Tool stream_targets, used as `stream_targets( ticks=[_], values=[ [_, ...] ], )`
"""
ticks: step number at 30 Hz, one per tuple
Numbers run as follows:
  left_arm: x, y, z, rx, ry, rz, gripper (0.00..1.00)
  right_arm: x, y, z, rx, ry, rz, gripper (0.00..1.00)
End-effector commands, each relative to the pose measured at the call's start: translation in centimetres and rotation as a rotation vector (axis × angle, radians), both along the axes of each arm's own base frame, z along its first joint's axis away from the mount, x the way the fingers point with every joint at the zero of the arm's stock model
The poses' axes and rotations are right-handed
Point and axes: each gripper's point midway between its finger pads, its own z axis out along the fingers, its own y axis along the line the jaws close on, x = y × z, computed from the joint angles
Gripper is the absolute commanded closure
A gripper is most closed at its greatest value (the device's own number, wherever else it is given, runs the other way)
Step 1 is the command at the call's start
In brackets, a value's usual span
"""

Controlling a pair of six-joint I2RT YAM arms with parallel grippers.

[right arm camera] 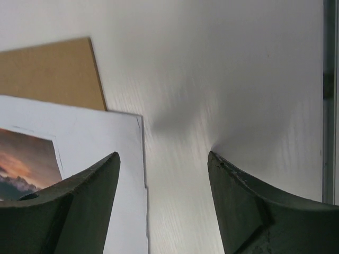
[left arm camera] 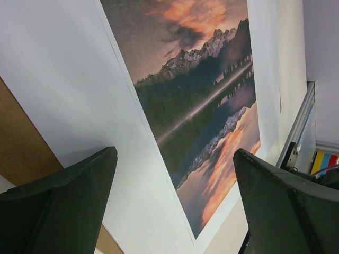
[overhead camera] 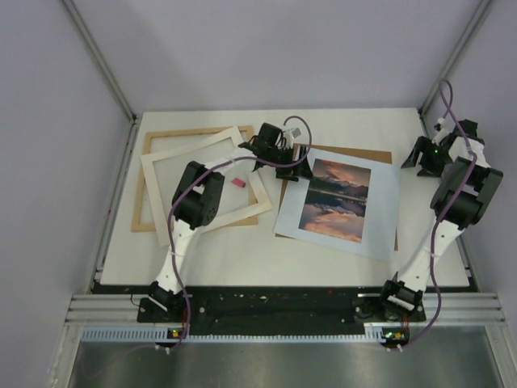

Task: Take the photo out of the frame
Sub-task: Adjust the photo in the photo frame.

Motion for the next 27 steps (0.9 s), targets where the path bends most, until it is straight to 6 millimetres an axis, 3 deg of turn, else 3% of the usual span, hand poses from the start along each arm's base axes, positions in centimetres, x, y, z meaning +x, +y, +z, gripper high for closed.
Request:
stream_targets(
  ticks=[1, 7, 8, 12, 18, 22, 25, 27],
  values=[
    [-0.8, 0.7, 0.3, 0.013, 0.016, -0.031, 0.02, 2.1, 0.2, -3.4, -0.098, 0.067, -0.019, 0.32],
    [-0.3, 1.2, 0.4, 0.011, 0.033, -0.025, 0.02, 3.6, 1.2, -2.6, -0.101, 0.086, 0.020, 0.26],
    [0.0, 1.5, 0.7, 0.009, 0.026, -0.016, 0.02, 3.4, 1.5, -2.3, -0.093, 0.093, 0.019, 0.12],
    [1.5, 2.6, 3.3, -0.031, -0.002, 0.016, 0.02, 2.2, 2.0, -0.5, -0.102, 0.084, 0.031, 0.12],
    [2.3, 4.6, 6.6, -0.061, -0.044, 0.041, 0.02, -1.9, 3.4, 0.4, -0.118, 0.127, 0.079, 0.13],
    [1.8, 5.8, 9.4, -0.084, -0.083, 0.040, 0.01, -5.4, 4.9, -0.3, -0.100, 0.173, 0.122, 0.13],
    [1.1, 6.7, 10.0, -0.041, -0.113, 0.040, 0.02, -7.6, 6.1, -1.2, -0.070, 0.207, 0.151, 0.13],
    [1.0, 7.5, 9.3, 0.016, -0.129, 0.053, 0.02, -9.2, 6.6, -2.2, -0.064, 0.240, 0.163, 0.13]
  ],
)
